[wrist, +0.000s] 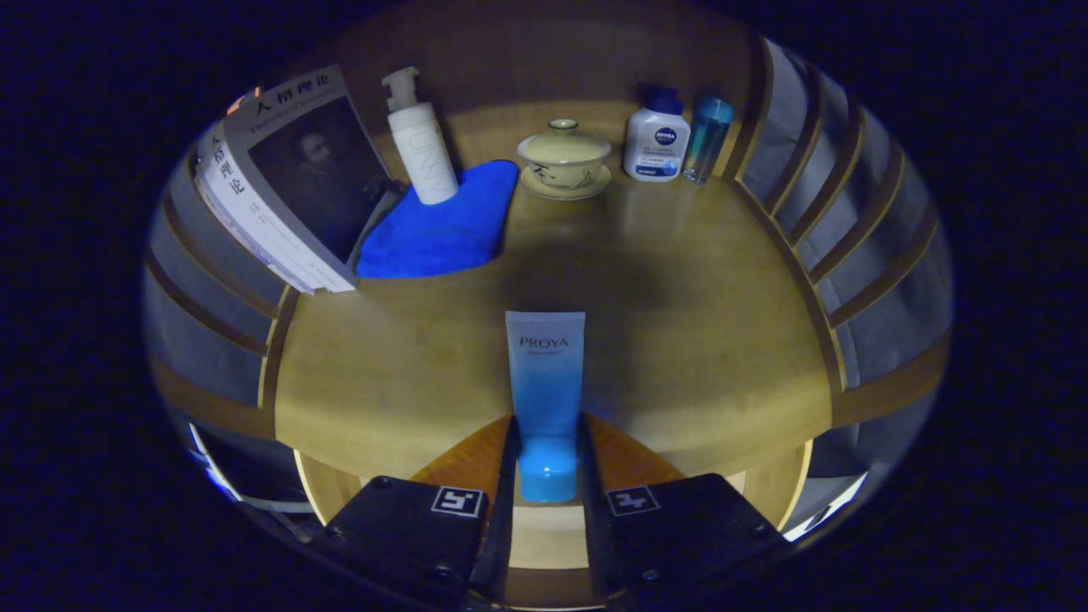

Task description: Pull open the drawer, take out the items inside it, and place them on the countertop above the cabinet.

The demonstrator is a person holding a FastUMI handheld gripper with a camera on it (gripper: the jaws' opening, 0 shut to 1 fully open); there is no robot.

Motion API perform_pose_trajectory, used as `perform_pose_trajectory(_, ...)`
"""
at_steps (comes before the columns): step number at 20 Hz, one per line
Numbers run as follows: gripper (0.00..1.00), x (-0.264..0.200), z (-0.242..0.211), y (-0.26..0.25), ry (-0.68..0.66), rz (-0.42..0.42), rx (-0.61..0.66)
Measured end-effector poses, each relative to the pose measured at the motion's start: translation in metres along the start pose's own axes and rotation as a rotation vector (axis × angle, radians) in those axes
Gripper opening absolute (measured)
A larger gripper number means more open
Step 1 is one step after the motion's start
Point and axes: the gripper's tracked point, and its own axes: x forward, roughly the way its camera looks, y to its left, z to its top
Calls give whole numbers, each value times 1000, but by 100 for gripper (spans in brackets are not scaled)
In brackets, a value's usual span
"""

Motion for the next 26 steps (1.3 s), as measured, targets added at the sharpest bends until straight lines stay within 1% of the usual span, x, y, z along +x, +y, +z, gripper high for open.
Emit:
perform_pose_trajectory(2, 40, 1, 0, 0, -2, -1, 0)
perform_pose_trajectory(4, 45, 1, 1, -1, -7, 2, 4)
perform_pose_trajectory(7, 49, -3, 3, -1, -34, 3, 8)
perform_pose_trajectory(11, 73, -12, 2, 2, -60, 3, 8)
perform_pose_trajectory(14, 71, -26, -2, 9, -95, 21, -16)
perform_pose_trajectory(19, 71, -53, -18, 14, -181, 41, -54)
perform_pose_trajectory(22, 74, -63, -39, 16, -217, 64, -65)
perform_pose_trajectory(26, 76, -70, -67, 11, -275, 56, -101)
